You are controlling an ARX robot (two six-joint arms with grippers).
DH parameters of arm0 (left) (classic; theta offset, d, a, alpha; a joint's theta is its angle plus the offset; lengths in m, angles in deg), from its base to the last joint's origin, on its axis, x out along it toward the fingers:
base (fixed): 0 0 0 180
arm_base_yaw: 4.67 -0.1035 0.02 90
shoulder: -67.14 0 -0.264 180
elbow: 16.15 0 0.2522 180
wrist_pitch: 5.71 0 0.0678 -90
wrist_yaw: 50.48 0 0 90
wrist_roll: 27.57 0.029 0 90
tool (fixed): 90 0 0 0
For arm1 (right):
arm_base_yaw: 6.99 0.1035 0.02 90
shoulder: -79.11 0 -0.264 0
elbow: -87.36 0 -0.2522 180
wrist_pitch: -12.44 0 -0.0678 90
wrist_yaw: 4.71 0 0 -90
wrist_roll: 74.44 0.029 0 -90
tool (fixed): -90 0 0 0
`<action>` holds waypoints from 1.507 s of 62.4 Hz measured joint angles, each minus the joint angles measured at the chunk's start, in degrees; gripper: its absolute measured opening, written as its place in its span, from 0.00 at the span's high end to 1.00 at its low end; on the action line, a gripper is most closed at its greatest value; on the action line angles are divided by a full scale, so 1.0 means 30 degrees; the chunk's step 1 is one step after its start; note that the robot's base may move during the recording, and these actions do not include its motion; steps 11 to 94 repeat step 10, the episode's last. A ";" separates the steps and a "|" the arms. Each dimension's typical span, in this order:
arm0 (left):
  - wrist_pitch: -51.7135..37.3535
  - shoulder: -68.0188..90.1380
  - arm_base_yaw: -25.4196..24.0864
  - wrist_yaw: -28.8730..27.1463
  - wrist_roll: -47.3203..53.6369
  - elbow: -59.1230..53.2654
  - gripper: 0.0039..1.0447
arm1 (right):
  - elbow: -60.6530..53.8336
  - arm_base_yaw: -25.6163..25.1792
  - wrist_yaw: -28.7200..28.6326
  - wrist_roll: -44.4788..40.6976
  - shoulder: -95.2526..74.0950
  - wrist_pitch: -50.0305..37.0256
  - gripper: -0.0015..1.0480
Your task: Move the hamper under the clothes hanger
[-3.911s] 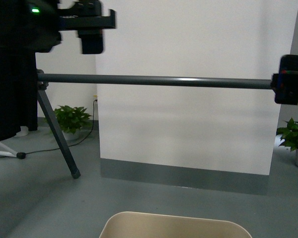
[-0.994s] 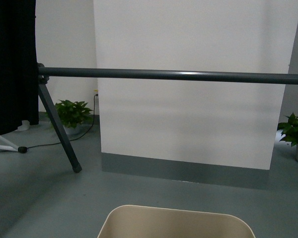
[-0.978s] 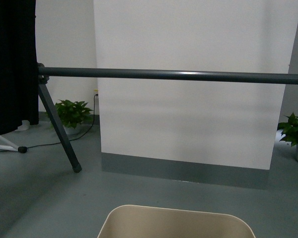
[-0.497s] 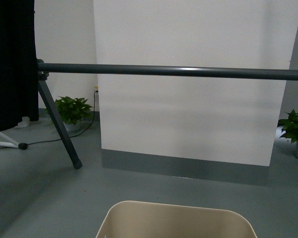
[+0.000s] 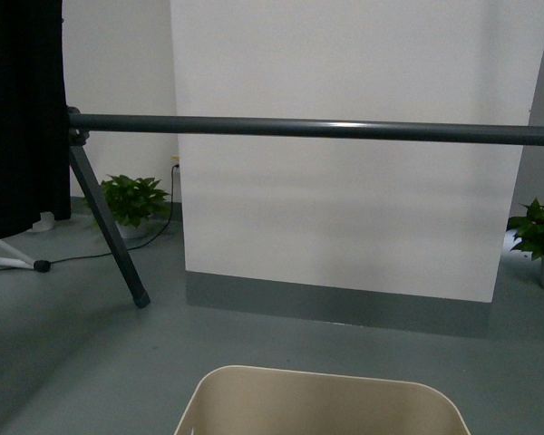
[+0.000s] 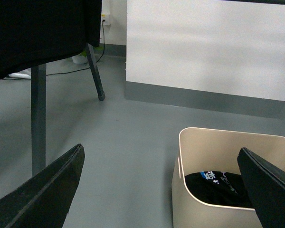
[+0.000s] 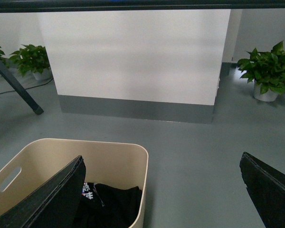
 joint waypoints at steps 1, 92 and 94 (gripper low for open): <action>0.0000 0.0000 0.0000 0.0007 0.0007 0.0000 0.06 | 0.0000 0.0000 0.0000 0.0000 0.0000 0.0000 0.08; 0.0000 0.0000 0.0000 0.0000 0.0000 0.0000 0.06 | 0.0000 0.0000 0.0000 0.0000 0.0000 0.0000 0.08; 0.0000 0.0000 0.0000 0.0000 0.0000 0.0000 0.06 | 0.0000 0.0000 0.0000 0.0000 0.0000 0.0000 0.08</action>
